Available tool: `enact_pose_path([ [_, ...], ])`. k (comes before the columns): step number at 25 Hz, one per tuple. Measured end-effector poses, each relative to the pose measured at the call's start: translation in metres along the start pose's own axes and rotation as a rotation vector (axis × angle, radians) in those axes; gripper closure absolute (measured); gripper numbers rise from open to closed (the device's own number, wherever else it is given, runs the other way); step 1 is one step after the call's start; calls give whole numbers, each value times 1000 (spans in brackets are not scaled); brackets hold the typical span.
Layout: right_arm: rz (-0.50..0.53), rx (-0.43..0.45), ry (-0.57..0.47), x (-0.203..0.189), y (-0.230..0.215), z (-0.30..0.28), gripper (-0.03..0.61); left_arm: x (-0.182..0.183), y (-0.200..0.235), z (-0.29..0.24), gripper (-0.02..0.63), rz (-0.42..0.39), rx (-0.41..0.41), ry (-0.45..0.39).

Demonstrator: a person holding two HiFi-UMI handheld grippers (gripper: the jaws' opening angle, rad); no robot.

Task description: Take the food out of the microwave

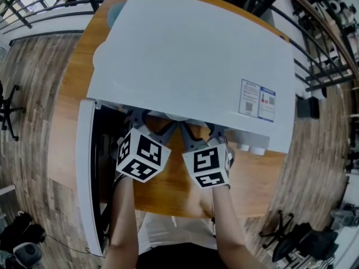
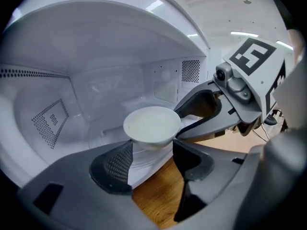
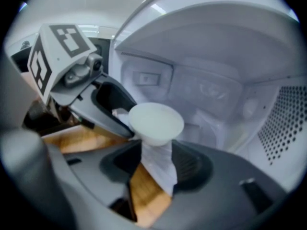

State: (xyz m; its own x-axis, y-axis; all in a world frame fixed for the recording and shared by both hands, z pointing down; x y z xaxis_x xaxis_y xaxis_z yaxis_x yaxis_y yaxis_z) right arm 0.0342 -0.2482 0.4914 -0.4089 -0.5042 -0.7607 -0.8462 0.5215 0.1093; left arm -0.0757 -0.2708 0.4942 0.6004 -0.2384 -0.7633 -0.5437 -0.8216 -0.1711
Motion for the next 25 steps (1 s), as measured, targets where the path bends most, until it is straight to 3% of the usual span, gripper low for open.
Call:
enact_pose_path([
  [7,17,-14,19,-2,2,4,373,-1,-8,2,328,27,21,-6],
  [25,49,-49,-13,6,11,26,373,10,-18,25,327,-3,80,-44],
])
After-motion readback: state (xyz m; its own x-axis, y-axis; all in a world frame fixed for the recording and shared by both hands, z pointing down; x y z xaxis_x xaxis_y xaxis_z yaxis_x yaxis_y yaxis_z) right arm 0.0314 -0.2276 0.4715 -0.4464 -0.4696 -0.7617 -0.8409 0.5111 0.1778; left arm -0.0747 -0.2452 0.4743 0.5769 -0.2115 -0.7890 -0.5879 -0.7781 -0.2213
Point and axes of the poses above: the fingertips, and each gripper's own axes: z backward along the fingers, y to its left, x out of its top, the point moved 7 cm from there along z, backward along the fingers, and after that the axes turned 6 degrees about -z, right-handed, at the moved point
